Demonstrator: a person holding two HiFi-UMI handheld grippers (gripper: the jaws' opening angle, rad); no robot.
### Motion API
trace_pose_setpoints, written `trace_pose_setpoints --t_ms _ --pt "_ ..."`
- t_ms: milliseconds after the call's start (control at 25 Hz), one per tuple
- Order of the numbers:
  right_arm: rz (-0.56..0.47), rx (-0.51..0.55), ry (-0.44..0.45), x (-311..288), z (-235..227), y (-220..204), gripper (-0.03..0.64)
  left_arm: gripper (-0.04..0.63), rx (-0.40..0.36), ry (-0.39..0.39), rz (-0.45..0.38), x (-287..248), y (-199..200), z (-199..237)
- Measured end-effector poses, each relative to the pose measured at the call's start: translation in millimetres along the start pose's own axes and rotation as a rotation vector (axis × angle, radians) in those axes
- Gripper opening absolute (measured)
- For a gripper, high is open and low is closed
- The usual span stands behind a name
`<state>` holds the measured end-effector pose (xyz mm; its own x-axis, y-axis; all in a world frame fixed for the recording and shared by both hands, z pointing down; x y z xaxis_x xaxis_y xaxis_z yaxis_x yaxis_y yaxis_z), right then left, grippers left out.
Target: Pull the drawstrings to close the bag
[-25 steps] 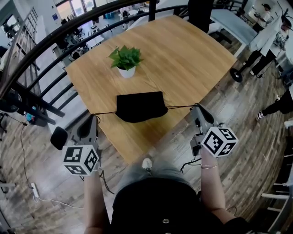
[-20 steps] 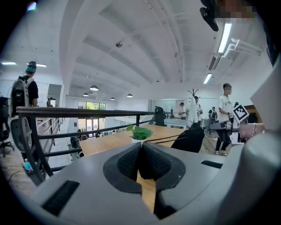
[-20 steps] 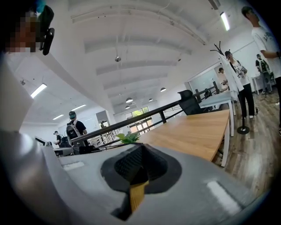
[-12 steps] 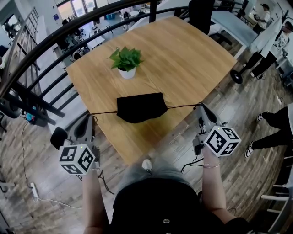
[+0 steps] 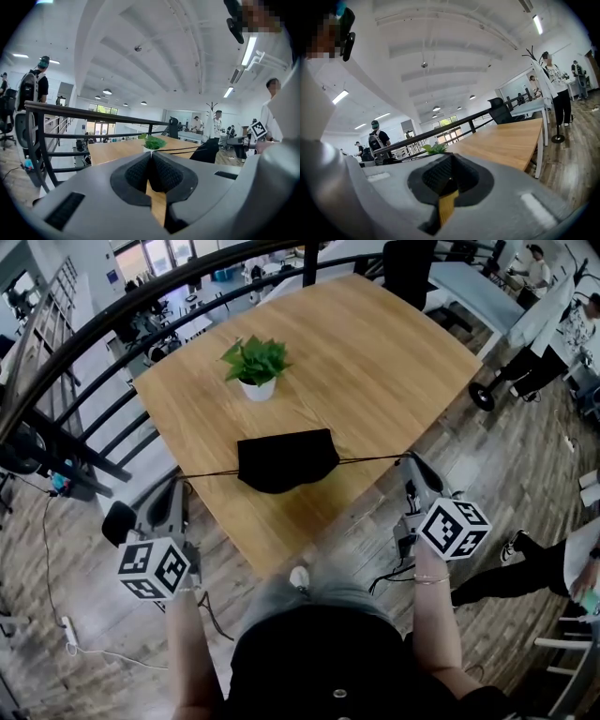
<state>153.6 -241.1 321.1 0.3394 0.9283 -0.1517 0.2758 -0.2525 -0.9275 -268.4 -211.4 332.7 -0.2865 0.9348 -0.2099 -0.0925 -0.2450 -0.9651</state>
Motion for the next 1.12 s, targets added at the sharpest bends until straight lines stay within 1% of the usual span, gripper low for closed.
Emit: trace_pose_setpoints --t_ms 120,280,560,960,1120 --pt "0.007 -0.01 -0.006 2 -1 -4 -0.002 0.023 0.01 0.001 0.008 2 -3 0" --pt "0.024 -0.035 0.001 0 1 -14 -0.002 0.023 0.077 -0.018 0.033 3 -13 1" --pt "0.074 -0.084 -0.019 -9 -6 -38 -0.002 0.023 0.1 -0.02 0.068 -4 -26 0" --pt "0.131 -0.09 -0.077 -26 -25 -58 -0.002 0.025 0.155 -0.022 0.108 -25 -49 2" --pt "0.131 -0.036 -0.077 -34 -18 -62 -0.001 0.025 0.152 -0.05 0.11 -37 -51 -8"
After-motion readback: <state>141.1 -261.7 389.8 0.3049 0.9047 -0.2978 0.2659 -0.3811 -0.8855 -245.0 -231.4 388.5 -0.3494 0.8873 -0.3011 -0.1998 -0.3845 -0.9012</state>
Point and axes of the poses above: the fingertips, and each gripper's own axes: x backward along the fingers, z to its left, y out of its top, the point moved 2 cm from there along x, backward along the fingers, and after that the axes turned 2 degrees about -z, right-handed, at the moved point
